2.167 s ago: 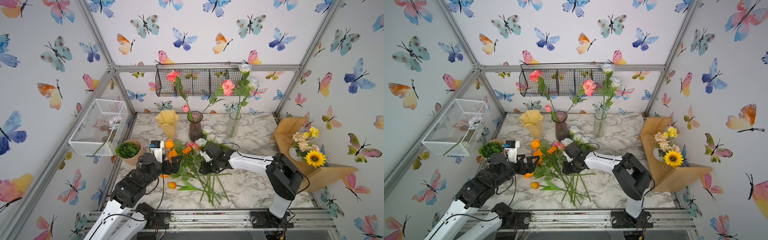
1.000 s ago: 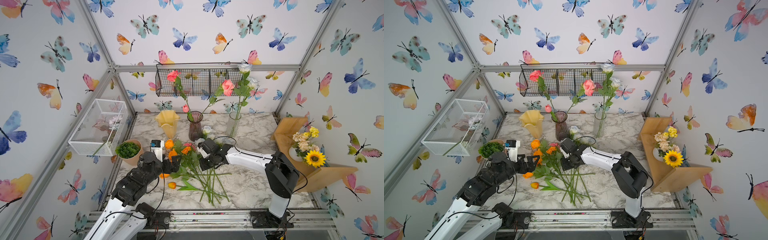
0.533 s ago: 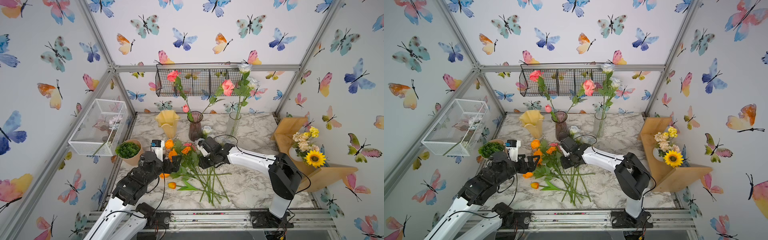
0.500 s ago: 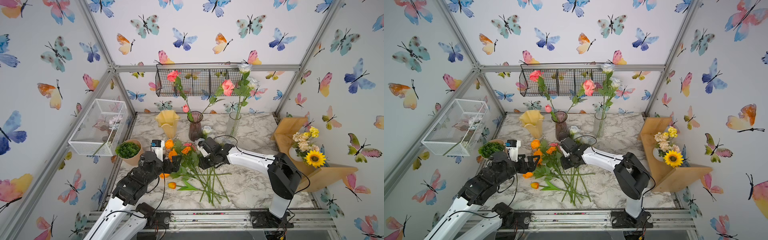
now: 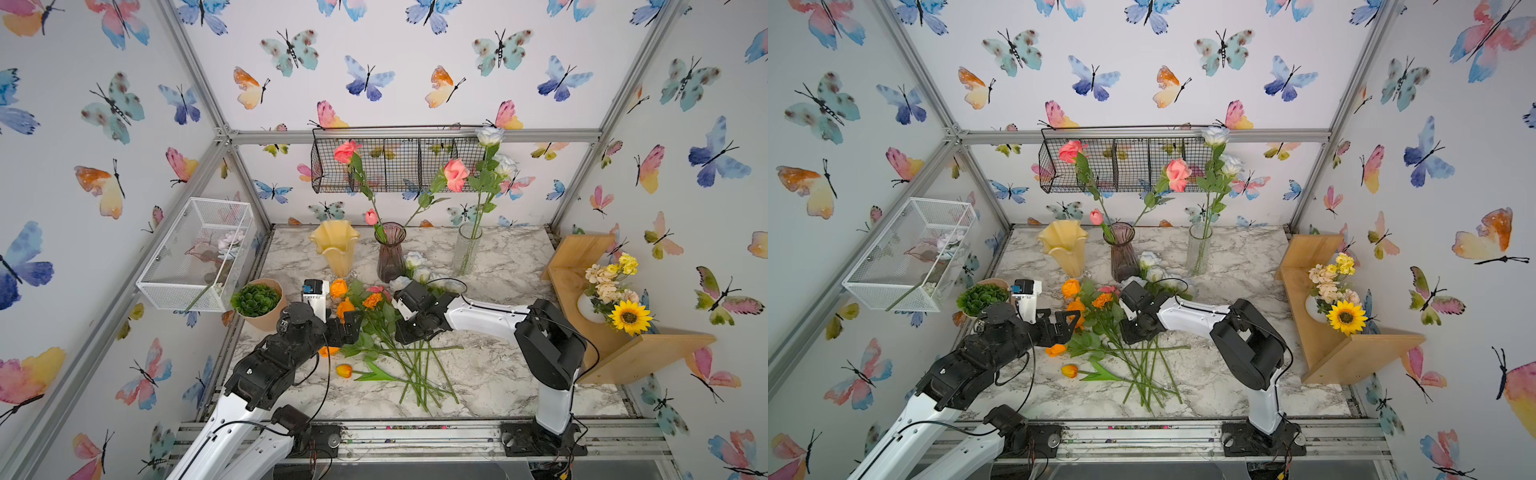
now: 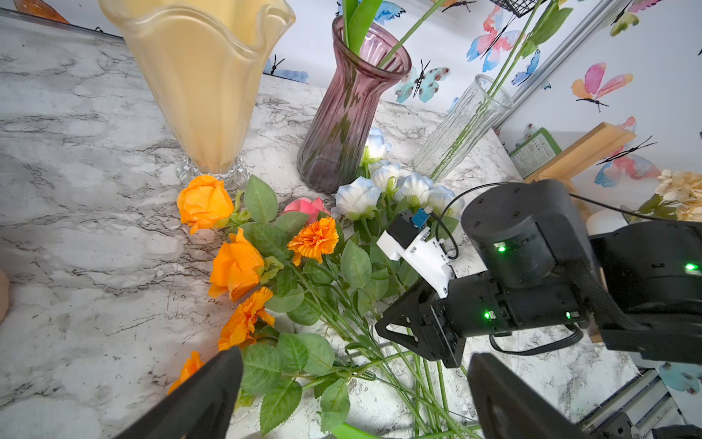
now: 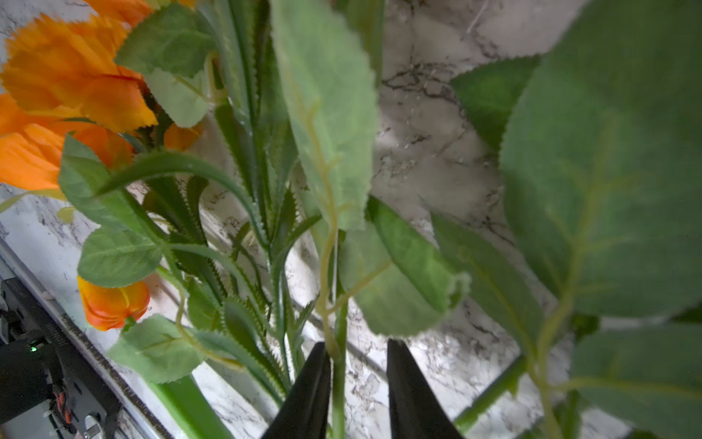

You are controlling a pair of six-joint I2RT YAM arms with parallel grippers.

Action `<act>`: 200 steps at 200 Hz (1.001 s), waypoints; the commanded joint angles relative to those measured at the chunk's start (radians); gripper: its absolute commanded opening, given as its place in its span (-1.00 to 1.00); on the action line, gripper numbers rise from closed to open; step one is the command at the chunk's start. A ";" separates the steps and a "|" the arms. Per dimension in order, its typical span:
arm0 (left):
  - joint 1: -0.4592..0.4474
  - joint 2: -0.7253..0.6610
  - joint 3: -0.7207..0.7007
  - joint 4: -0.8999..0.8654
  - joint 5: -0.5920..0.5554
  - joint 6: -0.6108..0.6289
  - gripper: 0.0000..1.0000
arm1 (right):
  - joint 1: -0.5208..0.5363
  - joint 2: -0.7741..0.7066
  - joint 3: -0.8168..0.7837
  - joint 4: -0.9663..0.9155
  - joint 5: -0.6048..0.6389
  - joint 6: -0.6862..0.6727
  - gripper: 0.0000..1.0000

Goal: Arrange the flowers in different vases according to their colors
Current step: Pick up the flower at the center of the board.

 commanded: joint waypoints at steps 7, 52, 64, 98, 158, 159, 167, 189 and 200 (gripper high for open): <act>0.010 -0.004 -0.013 0.009 0.019 0.017 0.97 | 0.005 0.032 -0.004 0.010 -0.018 -0.002 -0.52; 0.013 -0.001 -0.012 0.009 0.017 0.017 0.97 | 0.005 -0.019 0.012 -0.024 0.044 -0.034 -0.95; 0.014 0.002 -0.013 0.009 0.018 0.017 0.97 | 0.005 -0.041 0.023 -0.044 0.074 -0.048 -0.96; 0.018 0.006 -0.013 0.009 0.023 0.017 0.97 | 0.006 -0.094 0.061 -0.095 0.139 -0.079 -0.96; 0.019 0.004 -0.013 0.010 0.022 0.017 0.97 | 0.005 -0.180 0.077 -0.104 0.218 -0.093 -0.96; 0.019 0.004 -0.013 0.010 0.023 0.017 0.97 | 0.005 -0.180 0.077 -0.104 0.218 -0.093 -0.96; 0.018 0.004 -0.013 0.010 0.023 0.017 0.97 | 0.005 -0.194 0.079 -0.103 0.228 -0.097 -0.96; 0.019 0.003 -0.013 0.010 0.024 0.017 0.97 | 0.005 -0.238 0.091 -0.082 0.251 -0.117 -0.96; 0.020 0.001 -0.013 0.010 0.023 0.017 0.97 | 0.005 -0.273 0.091 -0.045 0.255 -0.129 -0.96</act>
